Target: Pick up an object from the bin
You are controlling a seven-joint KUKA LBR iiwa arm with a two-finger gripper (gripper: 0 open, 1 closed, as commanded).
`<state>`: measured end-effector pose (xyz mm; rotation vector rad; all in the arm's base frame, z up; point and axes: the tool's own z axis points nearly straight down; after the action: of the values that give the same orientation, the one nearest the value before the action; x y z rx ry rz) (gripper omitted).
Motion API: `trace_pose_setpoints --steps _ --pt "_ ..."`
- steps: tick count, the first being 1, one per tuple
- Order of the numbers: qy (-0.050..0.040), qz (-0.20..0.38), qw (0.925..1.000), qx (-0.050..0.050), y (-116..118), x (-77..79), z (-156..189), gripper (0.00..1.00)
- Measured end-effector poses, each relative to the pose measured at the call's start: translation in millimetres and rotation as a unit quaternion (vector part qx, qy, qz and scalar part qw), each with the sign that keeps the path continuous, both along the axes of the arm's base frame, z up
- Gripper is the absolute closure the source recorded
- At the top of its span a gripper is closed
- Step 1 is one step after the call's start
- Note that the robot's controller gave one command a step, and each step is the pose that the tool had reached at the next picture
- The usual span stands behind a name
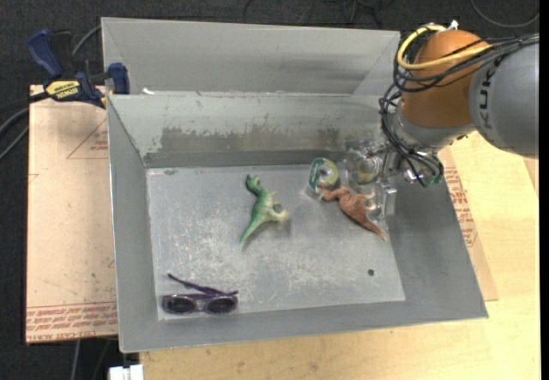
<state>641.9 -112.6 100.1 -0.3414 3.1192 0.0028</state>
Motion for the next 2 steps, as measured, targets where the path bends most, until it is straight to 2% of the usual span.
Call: trace_pose_setpoints --steps 1,2 --pt "-0.0019 -0.017 0.9998 0.000 1.5 -3.1 2.0 0.00" --pt "0.0013 -0.087 0.9962 0.001 7.6 -18.5 -30.5 0.00"
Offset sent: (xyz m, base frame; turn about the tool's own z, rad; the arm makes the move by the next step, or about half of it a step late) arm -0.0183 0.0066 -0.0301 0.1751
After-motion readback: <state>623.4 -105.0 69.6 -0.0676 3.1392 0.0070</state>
